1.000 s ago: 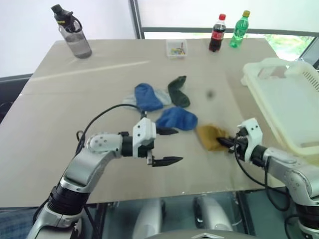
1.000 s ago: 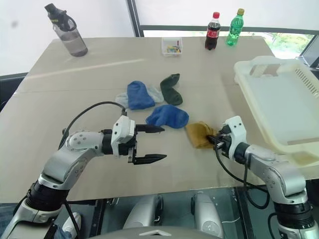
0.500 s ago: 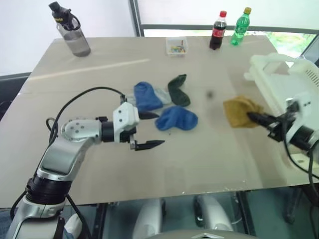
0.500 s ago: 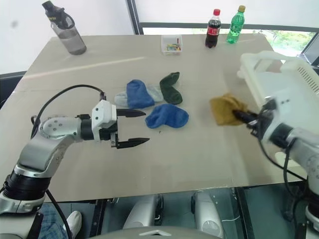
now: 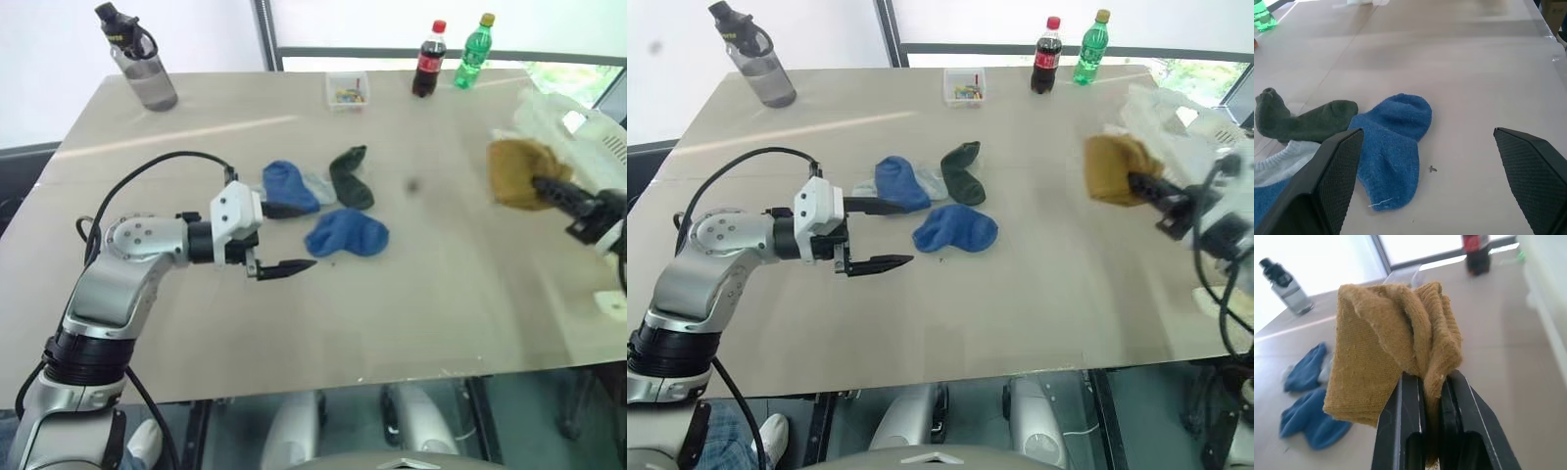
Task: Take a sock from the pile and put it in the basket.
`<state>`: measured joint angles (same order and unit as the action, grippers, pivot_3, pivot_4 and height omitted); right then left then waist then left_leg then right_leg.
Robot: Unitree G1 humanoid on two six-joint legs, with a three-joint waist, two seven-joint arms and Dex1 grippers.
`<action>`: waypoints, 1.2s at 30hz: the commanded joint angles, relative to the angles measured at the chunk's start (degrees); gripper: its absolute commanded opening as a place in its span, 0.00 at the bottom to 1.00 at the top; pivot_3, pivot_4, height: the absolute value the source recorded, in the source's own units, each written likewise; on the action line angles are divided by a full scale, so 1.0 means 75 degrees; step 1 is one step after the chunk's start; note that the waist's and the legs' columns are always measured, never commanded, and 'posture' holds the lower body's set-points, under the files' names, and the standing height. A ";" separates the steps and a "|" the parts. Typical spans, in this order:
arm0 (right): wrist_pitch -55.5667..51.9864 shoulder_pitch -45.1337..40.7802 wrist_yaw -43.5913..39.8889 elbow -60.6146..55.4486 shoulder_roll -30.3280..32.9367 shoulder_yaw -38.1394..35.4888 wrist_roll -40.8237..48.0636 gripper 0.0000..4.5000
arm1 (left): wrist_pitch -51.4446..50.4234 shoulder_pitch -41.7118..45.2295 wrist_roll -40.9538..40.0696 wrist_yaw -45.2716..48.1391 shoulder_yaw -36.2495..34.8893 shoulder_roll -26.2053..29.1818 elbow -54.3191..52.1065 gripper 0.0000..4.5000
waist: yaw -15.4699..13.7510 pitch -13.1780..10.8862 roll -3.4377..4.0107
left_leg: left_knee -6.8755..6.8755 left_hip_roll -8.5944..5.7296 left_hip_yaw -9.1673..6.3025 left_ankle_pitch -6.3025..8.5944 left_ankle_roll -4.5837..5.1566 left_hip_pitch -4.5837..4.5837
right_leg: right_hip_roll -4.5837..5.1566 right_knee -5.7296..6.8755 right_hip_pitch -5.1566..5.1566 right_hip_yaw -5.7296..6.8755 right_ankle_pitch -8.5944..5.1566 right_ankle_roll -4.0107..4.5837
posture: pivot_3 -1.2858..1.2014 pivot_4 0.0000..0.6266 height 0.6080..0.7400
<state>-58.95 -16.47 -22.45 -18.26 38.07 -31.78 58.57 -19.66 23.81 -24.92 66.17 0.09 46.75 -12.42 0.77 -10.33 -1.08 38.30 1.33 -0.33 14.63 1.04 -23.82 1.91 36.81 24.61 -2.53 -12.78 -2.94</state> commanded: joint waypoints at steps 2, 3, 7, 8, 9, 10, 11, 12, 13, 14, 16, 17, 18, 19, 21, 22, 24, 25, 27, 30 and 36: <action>-0.0072 -0.0121 0.0509 -0.1008 -0.0478 0.0534 0.0628 0.02 | 0.0073 0.0280 -0.0047 0.0028 -0.0050 -0.0070 0.0016 1.00 | 0.0012 -0.0005 0.0009 | 0.0002 -0.0001 0.0004 0.0000 0.0000 0.0000 | 0.0000 0.0004 0.0004 -0.0003 0.0000 0.0000 | 0.52 0.24 1.00; -0.0120 -0.0175 0.0623 -0.1141 -0.0642 0.0742 0.0758 0.02 | 0.0081 0.0316 -0.0040 0.0039 -0.0025 -0.0090 0.0038 1.00 | 0.0022 -0.0007 0.0012 | 0.0001 0.0000 0.0005 0.0000 0.0000 -0.0001 | 0.0000 0.0005 0.0009 -0.0005 0.0000 0.0000 | 0.52 0.24 1.00; -0.0160 -0.0519 0.1128 -0.1556 -0.0898 0.1207 0.1279 0.02 | 0.0113 0.0377 -0.0016 0.0067 0.0002 -0.0131 0.0063 1.00 | 0.0025 -0.0009 0.0014 | 0.0000 0.0001 0.0005 0.0000 0.0000 -0.0005 | -0.0002 0.0014 0.0018 -0.0005 0.0001 0.0000 | 0.52 0.24 1.00; -0.0156 -0.0612 0.1240 -0.1525 -0.0878 0.1163 0.1406 0.02 | 0.0104 0.0380 -0.0024 0.0068 -0.0001 -0.0142 0.0057 1.00 | 0.0030 -0.0009 0.0014 | 0.0000 0.0003 0.0005 0.0000 0.0000 -0.0005 | -0.0004 0.0014 0.0018 -0.0004 0.0001 0.0000 | 0.52 0.24 1.00; -0.0133 -0.0715 0.1327 -0.1449 -0.0820 0.1076 0.1549 0.02 | 0.0106 0.0383 -0.0023 0.0066 0.0005 -0.0158 0.0059 1.00 | 0.0038 -0.0011 0.0018 | 0.0000 0.0003 0.0007 0.0000 0.0000 -0.0005 | -0.0003 0.0014 0.0018 -0.0006 0.0001 0.0000 | 0.52 0.24 1.00; -0.0080 -0.0773 0.1469 -0.1285 -0.0803 0.0897 0.1802 0.02 | 0.0135 0.0352 -0.0012 0.0070 0.0014 -0.0178 0.0059 1.00 | 0.0038 -0.0011 0.0018 | 0.0002 0.0002 0.0016 0.0000 0.0000 -0.0004 | -0.0002 0.0015 0.0019 -0.0013 0.0001 0.0000 | 0.52 0.24 1.00; -0.0051 -0.0779 0.1561 -0.1146 -0.0767 0.0769 0.1959 0.02 | 0.0165 0.0335 0.0008 0.0078 0.0037 -0.0197 0.0067 1.00 | 0.0033 -0.0011 0.0017 | 0.0002 0.0002 0.0015 0.0000 0.0000 -0.0004 | -0.0003 0.0016 0.0019 -0.0013 0.0001 0.0000 | 0.52 0.24 1.00; -0.0105 -0.0648 0.1586 -0.1054 -0.0670 0.0739 0.1956 0.02 | 0.0184 0.0333 0.0025 0.0083 0.0058 -0.0221 0.0083 1.00 | 0.0023 -0.0010 0.0017 | 0.0003 0.0002 0.0013 0.0000 0.0000 -0.0004 | -0.0002 0.0015 0.0018 -0.0012 0.0002 0.0000 | 0.52 0.24 1.00; -0.0174 -0.0465 0.1566 -0.1039 -0.0584 0.0797 0.1893 0.02 | 0.0197 0.0333 0.0035 0.0089 0.0069 -0.0238 0.0096 1.00 | 0.0010 -0.0010 0.0016 | 0.0003 0.0001 0.0012 0.0000 0.0000 -0.0004 | -0.0003 0.0015 0.0018 -0.0011 0.0001 0.0000 | 0.52 0.24 1.00; -0.0252 -0.0199 0.1536 -0.1081 -0.0555 0.0952 0.1804 0.02 | 0.0205 0.0337 0.0035 0.0097 0.0072 -0.0250 0.0107 1.00 | -0.0001 -0.0010 0.0016 | 0.0003 0.0001 0.0010 0.0000 0.0000 -0.0004 | -0.0003 0.0015 0.0017 -0.0009 0.0001 0.0000 | 0.52 0.24 1.00; -0.0209 0.0294 0.1445 -0.1226 -0.0611 0.1446 0.1440 0.02 | 0.0210 0.0359 0.0034 0.0114 0.0083 -0.0279 0.0134 1.00 | -0.0042 0.0000 0.0001 | 0.0002 0.0001 0.0003 0.0000 0.0000 -0.0004 | -0.0002 0.0015 0.0015 -0.0003 0.0001 0.0000 | 0.52 0.24 1.00; -0.0151 0.0491 0.1401 -0.1324 -0.0657 0.1737 0.1236 0.02 | 0.0218 0.0370 0.0045 0.0123 0.0093 -0.0297 0.0152 1.00 | -0.0042 0.0000 0.0001 | 0.0001 0.0001 -0.0010 0.0000 0.0000 -0.0004 | -0.0002 0.0015 0.0009 0.0007 0.0001 0.0001 | 0.52 0.24 1.00; -0.0075 0.0643 0.1363 -0.1397 -0.0702 0.1988 0.1052 0.02 | 0.0224 0.0382 0.0057 0.0128 0.0103 -0.0314 0.0169 1.00 | -0.0026 -0.0001 0.0003 | 0.0002 0.0001 -0.0010 0.0000 0.0000 -0.0007 | -0.0001 0.0015 0.0010 0.0008 0.0001 0.0001 | 0.52 0.24 1.00; -0.0025 0.0763 0.1441 -0.1429 -0.0770 0.2250 0.0827 0.02 | 0.0226 0.0392 0.0066 0.0133 0.0108 -0.0327 0.0177 1.00 | -0.0004 -0.0001 0.0004 | 0.0002 -0.0001 -0.0002 0.0000 0.0000 -0.0008 | 0.0001 0.0017 0.0013 0.0002 0.0001 0.0001 | 0.52 0.24 1.00; 0.0095 0.0951 0.1462 -0.1454 -0.0693 0.2794 0.0163 0.02 | 0.0211 0.0414 0.0069 0.0147 0.0105 -0.0339 0.0178 1.00 | 0.0016 -0.0001 0.0004 | 0.0006 -0.0002 0.0007 0.0000 0.0000 -0.0004 | 0.0002 0.0021 0.0014 -0.0006 0.0002 0.0000 | 0.52 0.24 1.00; 0.0138 0.1012 0.1455 -0.1456 -0.0658 0.2964 -0.0073 0.02 | 0.0197 0.0416 0.0060 0.0159 0.0090 -0.0338 0.0171 1.00 | 0.0028 -0.0001 0.0003 | 0.0008 -0.0001 0.0011 0.0000 0.0000 -0.0003 | 0.0002 0.0021 0.0014 -0.0009 0.0002 0.0000 | 0.52 0.24 1.00; 0.0283 0.1104 0.1286 -0.1490 -0.0538 0.3240 -0.0515 0.02 | 0.0173 0.0419 0.0041 0.0195 0.0059 -0.0327 0.0172 1.00 | 0.0020 -0.0001 0.0004 | 0.0012 -0.0001 0.0008 -0.0001 0.0000 0.0002 | -0.0001 0.0030 0.0013 -0.0008 0.0002 0.0000 | 0.52 0.24 1.00; 0.0338 0.1113 0.1235 -0.1506 -0.0565 0.3292 -0.0606 0.02 | 0.0178 0.0416 0.0045 0.0210 0.0056 -0.0325 0.0185 1.00 | 0.0017 -0.0001 0.0004 | 0.0013 -0.0001 0.0007 -0.0001 0.0000 0.0004 | -0.0001 0.0035 0.0013 -0.0007 0.0001 0.0000 | 0.52 0.24 1.00; 0.0390 0.1093 0.1242 -0.1545 -0.0743 0.3376 -0.0685 0.02 | 0.0202 0.0395 0.0059 0.0241 0.0067 -0.0324 0.0201 1.00 | 0.0011 -0.0001 0.0003 | 0.0016 -0.0001 0.0005 -0.0001 0.0000 0.0005 | -0.0003 0.0040 0.0013 -0.0006 0.0001 0.0000 | 0.52 0.24 1.00; 0.0414 0.1105 0.1173 -0.1636 -0.0953 0.3504 -0.0738 0.02 | 0.0178 0.0412 0.0066 0.0244 0.0088 -0.0343 0.0183 1.00 | 0.0014 -0.0001 0.0003 | 0.0018 0.0000 0.0004 -0.0001 0.0000 0.0007 | -0.0005 0.0045 0.0014 -0.0007 0.0001 0.0000 | 0.52 0.24 1.00; 0.0130 0.0376 0.1270 -0.2166 -0.0740 0.2678 0.0160 0.02 | 0.0206 0.0378 0.0064 0.0273 0.0043 -0.0315 0.0198 1.00 | 0.0017 -0.0001 0.0004 | 0.0021 0.0000 0.0006 -0.0001 0.0000 0.0004 | -0.0003 0.0046 0.0014 -0.0009 0.0002 0.0000 | 0.52 0.24 1.00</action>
<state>-58.12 -11.46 -13.17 -30.97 31.31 -7.12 56.59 -19.14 26.20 -24.27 67.86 1.02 44.02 -10.22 0.90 -10.34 -1.05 38.49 1.33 -0.26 14.62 1.04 -23.78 1.89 37.17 24.71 -2.62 -12.76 -2.94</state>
